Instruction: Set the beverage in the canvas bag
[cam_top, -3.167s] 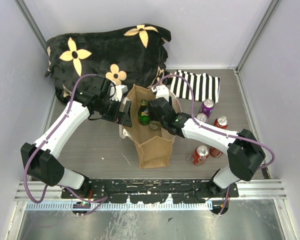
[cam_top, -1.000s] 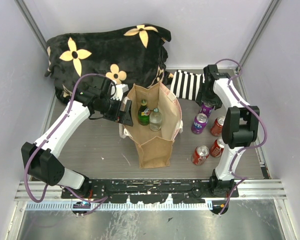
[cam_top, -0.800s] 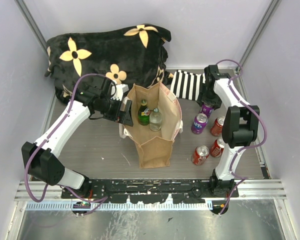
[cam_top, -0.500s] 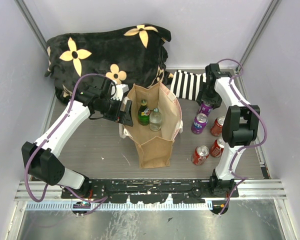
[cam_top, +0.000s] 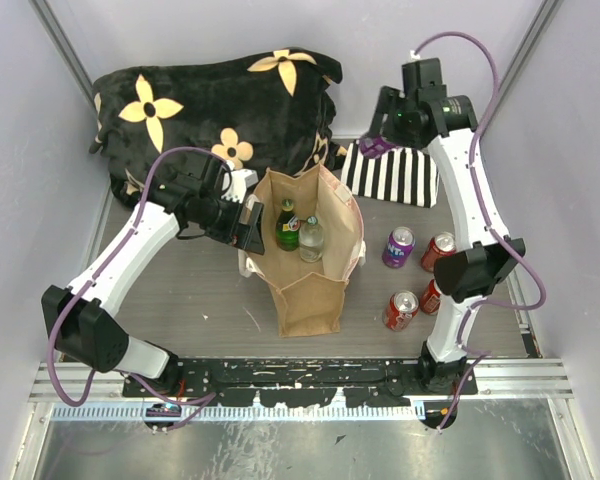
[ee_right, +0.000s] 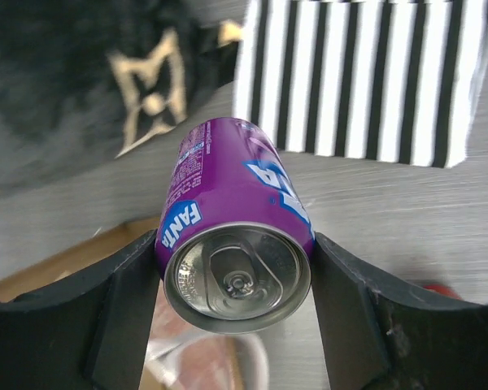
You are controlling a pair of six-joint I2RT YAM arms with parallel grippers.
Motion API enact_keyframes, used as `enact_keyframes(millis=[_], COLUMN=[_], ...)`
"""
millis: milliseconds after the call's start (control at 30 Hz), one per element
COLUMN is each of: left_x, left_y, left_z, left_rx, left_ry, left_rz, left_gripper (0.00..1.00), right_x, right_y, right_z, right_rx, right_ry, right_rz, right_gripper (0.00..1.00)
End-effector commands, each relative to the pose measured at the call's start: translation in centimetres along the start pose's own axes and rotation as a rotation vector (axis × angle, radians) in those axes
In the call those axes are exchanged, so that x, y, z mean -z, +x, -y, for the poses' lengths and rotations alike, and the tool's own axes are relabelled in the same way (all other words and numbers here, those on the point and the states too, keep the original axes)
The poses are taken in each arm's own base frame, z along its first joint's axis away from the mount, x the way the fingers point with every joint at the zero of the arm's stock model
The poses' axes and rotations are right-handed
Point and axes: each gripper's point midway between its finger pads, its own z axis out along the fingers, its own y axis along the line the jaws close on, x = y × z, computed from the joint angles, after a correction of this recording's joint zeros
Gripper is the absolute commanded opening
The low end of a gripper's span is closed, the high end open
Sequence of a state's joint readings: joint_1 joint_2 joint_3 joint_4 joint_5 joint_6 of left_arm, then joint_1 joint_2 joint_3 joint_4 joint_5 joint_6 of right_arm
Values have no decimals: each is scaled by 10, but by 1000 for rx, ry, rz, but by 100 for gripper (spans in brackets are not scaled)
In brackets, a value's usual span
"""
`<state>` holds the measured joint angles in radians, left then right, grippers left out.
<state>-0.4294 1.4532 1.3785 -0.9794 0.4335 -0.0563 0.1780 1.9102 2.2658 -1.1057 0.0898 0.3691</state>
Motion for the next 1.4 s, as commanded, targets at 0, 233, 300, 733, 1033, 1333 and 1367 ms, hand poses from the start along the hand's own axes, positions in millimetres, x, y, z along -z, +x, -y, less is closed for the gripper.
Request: enact_keyframes(millis=[0, 233, 300, 733, 1033, 1333, 1367], left_x=[19, 23, 22, 22, 28, 40, 42], left_y=[-9, -10, -8, -7, -4, -12, -14], left_z=[14, 18, 18, 19, 17, 19, 20], left_rx=[-48, -38, -34, -21, -10, -10, -10], left_ry=[27, 40, 41, 45, 17, -3, -5], left_rz=[53, 70, 66, 67, 79, 142, 153], left_gripper=[98, 98, 98, 98, 98, 98, 98], right_x=[80, 134, 149, 195, 174, 146, 143], right_y=[3, 51, 66, 65, 101, 136, 139], right_z=[-77, -134, -143, -145, -170, -180, -181], right_rx=[61, 118, 131, 68, 186, 265, 270], right_ry=[-230, -388, -415, -448, -447, -402, -399], right_rz=[85, 103, 98, 249, 129, 67, 62], right_gripper=[1, 1, 1, 1, 1, 1, 1])
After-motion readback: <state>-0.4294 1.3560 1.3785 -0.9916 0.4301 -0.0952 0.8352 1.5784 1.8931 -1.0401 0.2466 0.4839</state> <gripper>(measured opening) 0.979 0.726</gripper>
